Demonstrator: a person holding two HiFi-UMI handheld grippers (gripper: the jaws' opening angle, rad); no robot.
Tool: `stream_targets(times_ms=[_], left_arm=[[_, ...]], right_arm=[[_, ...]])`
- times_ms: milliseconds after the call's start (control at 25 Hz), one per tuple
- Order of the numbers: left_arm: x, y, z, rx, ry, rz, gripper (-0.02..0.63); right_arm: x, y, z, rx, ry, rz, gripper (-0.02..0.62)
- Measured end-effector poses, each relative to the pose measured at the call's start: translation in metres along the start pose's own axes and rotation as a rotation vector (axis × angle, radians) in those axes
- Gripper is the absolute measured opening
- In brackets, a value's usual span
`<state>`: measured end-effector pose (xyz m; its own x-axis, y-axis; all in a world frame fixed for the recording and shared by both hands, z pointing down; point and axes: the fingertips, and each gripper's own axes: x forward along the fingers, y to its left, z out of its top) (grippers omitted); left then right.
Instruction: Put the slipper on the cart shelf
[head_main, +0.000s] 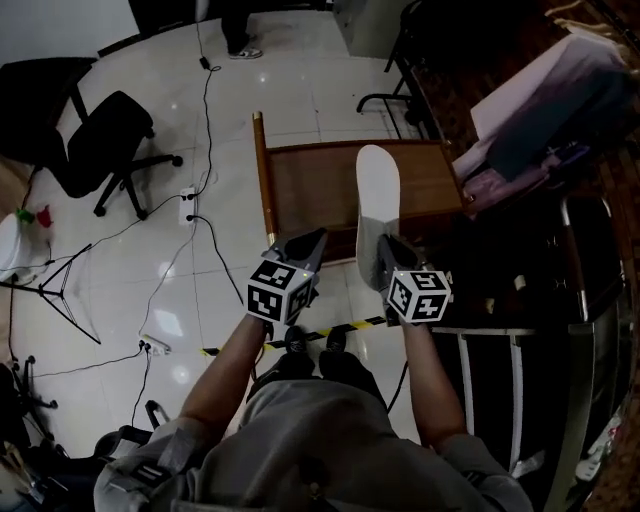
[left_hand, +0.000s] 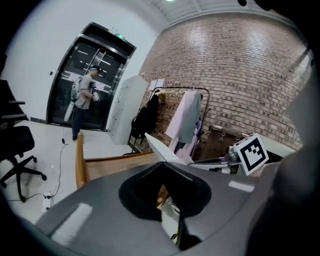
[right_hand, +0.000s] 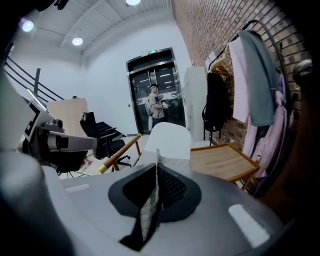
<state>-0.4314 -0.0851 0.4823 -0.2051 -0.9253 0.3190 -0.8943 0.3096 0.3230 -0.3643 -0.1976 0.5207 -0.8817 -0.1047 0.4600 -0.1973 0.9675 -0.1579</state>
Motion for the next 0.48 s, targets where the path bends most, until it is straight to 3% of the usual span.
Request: stream_targets(times_ms=[480], left_arm=[[0.049,-0.167,-0.046,0.143,0.124,-0.324,0.008]], right_arm=[[-0.169,-0.053,-0.037,0.052,-0.099,-0.179,0.009]])
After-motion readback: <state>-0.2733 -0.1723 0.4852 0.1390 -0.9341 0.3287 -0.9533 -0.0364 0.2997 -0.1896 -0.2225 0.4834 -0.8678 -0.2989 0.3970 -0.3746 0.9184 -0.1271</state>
